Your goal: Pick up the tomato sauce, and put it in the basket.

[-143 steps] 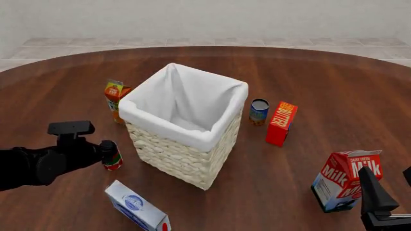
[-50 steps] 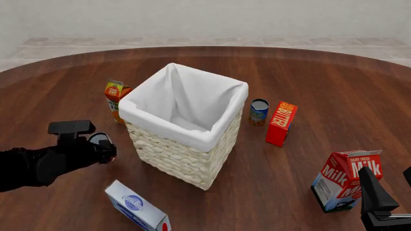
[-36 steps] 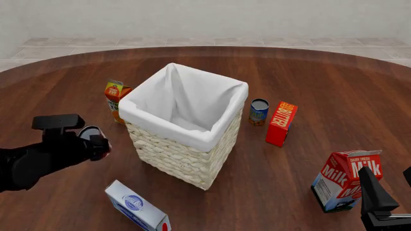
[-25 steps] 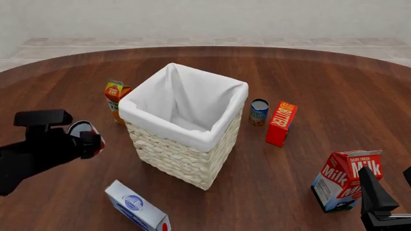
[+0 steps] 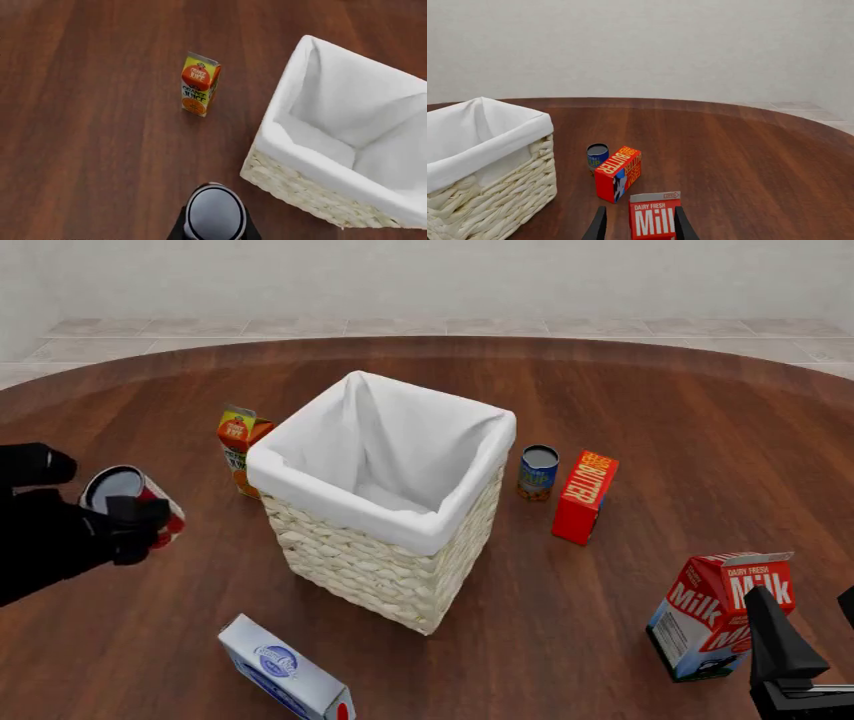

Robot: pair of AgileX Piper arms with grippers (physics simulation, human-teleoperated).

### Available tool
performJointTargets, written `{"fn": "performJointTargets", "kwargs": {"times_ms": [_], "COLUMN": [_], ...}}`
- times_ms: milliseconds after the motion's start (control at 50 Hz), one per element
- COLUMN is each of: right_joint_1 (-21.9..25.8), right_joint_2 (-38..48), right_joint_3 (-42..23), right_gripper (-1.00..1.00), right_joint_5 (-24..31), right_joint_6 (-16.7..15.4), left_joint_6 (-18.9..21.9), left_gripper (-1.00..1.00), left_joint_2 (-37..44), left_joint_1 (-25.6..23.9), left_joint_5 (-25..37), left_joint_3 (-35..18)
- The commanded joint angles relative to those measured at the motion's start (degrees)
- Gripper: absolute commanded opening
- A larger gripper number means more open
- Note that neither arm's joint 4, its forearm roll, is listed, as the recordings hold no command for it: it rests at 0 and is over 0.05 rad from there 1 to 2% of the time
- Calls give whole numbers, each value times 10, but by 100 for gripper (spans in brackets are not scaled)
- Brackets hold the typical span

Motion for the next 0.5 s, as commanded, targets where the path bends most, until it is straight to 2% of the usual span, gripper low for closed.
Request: {"fn": "performJointTargets", "kwargs": {"times_ms": [20,260,400,500], "right_joint_1": [0,0,0,0], "right_joint_2": [0,0,0,0], "right_joint_3": [0,0,0,0], "right_gripper": [100,100,100,100], "right_joint_5": [0,0,0,0], "right_joint_6": [0,0,0,0], "left_joint_6": [5,2,17,26], "left_gripper": [-100,-100,-100,-100], "left_joint_2": [-56,-54,-36,-25], "left_joint_1": [-19,-53,-74,-82], "left_joint_5": [69,139,171,181], "left_joint_3": [-42,-136,-195,-215]}}
